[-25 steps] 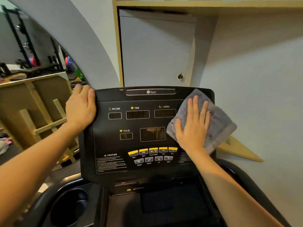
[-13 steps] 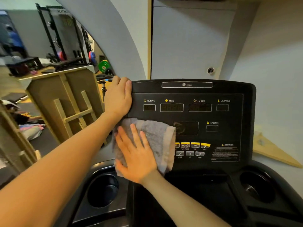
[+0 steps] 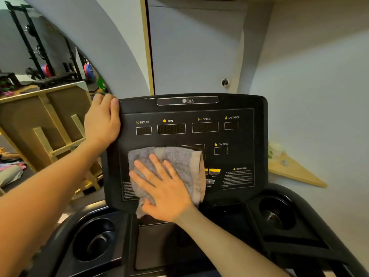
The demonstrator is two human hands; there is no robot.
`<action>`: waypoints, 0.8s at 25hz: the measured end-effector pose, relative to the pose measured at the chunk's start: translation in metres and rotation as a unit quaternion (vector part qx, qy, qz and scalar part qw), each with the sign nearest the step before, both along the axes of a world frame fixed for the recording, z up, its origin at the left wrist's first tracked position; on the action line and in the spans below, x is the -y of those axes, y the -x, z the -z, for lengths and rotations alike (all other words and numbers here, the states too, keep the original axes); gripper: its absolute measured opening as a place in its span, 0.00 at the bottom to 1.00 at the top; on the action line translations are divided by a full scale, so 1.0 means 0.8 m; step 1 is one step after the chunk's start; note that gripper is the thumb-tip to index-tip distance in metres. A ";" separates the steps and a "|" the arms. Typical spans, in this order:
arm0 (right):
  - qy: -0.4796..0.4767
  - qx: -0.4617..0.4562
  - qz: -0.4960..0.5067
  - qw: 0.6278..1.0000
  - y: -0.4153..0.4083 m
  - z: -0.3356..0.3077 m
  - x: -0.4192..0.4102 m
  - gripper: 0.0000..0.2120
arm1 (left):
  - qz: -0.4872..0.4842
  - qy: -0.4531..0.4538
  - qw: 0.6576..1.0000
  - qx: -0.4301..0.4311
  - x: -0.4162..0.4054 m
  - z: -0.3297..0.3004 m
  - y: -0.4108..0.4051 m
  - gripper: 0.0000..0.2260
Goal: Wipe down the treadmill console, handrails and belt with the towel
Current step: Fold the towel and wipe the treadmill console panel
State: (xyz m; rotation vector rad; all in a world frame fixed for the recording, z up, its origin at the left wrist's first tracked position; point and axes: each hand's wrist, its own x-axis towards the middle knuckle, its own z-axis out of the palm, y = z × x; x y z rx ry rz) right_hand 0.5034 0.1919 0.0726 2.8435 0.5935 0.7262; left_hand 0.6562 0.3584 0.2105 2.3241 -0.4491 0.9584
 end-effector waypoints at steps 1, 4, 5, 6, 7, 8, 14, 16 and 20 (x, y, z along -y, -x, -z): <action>0.001 -0.001 0.015 1.000 0.008 0.001 0.034 0.38 | -0.003 -0.001 1.000 -0.002 0.002 -0.001 0.002 0.16; 0.007 -0.005 0.057 0.998 0.036 0.003 0.143 0.38 | -0.015 -0.003 1.000 -0.015 0.001 -0.001 0.004 0.17; 0.000 -0.002 0.078 0.997 0.046 0.002 0.179 0.38 | -0.020 -0.001 1.000 -0.017 0.002 0.000 0.004 0.17; -0.012 0.002 0.103 0.995 0.055 0.002 0.210 0.39 | -0.028 0.000 0.999 -0.019 0.003 0.000 0.004 0.18; -0.028 0.008 0.129 0.991 0.062 0.000 0.236 0.40 | -0.036 0.001 0.999 -0.020 0.004 -0.001 0.003 0.18; -0.048 0.013 0.156 0.986 0.067 -0.001 0.257 0.42 | -0.041 0.003 0.999 -0.020 0.005 -0.001 0.004 0.18; -0.162 0.075 0.237 0.955 0.041 -0.035 0.294 0.47 | -0.050 0.006 0.999 -0.013 0.009 -0.001 0.007 0.17; -0.207 0.101 0.252 0.940 0.013 -0.068 0.297 0.48 | -0.053 0.005 0.999 -0.012 0.006 0.000 0.006 0.17; -0.229 0.127 0.265 0.928 -0.044 -0.144 0.278 0.46 | -0.029 0.044 0.998 -0.027 -0.001 0.002 -0.002 0.20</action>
